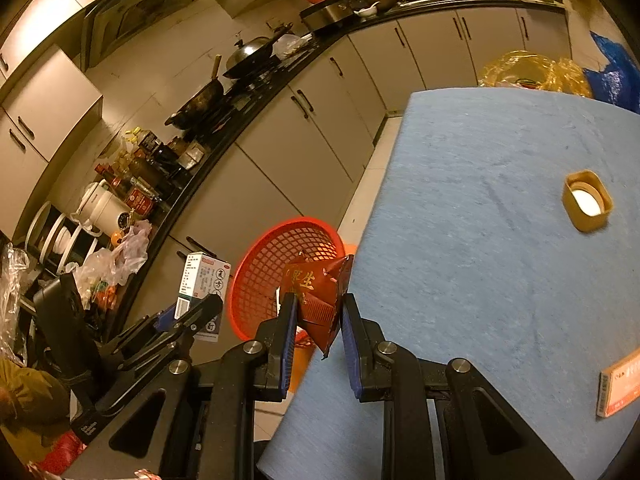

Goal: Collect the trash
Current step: 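Carry the medicine box and brown packet over the red wastebasket, then lower the medicine box into the wastebasket with the left gripper while the right holds the packet above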

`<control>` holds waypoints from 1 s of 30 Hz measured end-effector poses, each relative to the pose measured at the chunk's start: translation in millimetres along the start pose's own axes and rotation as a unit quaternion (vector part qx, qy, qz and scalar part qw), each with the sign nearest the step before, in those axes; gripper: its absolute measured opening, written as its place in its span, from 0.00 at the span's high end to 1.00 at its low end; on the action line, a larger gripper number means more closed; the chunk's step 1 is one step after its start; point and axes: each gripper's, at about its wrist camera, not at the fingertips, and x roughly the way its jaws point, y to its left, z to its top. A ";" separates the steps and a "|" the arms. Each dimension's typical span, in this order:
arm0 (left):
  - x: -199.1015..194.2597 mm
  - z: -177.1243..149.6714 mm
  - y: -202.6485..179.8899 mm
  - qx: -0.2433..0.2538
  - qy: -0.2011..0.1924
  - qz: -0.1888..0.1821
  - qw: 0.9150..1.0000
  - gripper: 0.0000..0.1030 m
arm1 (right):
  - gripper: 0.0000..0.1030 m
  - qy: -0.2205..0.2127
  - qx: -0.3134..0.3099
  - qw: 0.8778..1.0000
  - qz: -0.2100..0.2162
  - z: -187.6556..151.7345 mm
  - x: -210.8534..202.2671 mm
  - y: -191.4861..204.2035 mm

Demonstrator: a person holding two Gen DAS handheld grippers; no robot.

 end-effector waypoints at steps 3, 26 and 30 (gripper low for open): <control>3.2 3.7 8.4 -0.006 0.001 0.005 1.000 0.68 | 0.77 0.000 -0.007 1.000 0.003 6.8 6.3 8.6; 38.5 23.9 40.0 -0.020 0.017 0.018 1.000 0.68 | 0.77 0.012 -0.035 0.999 0.007 40.2 53.3 40.4; 47.3 24.5 41.5 -0.021 0.023 0.017 0.999 0.68 | 0.77 0.016 -0.036 0.999 0.002 43.6 61.2 39.1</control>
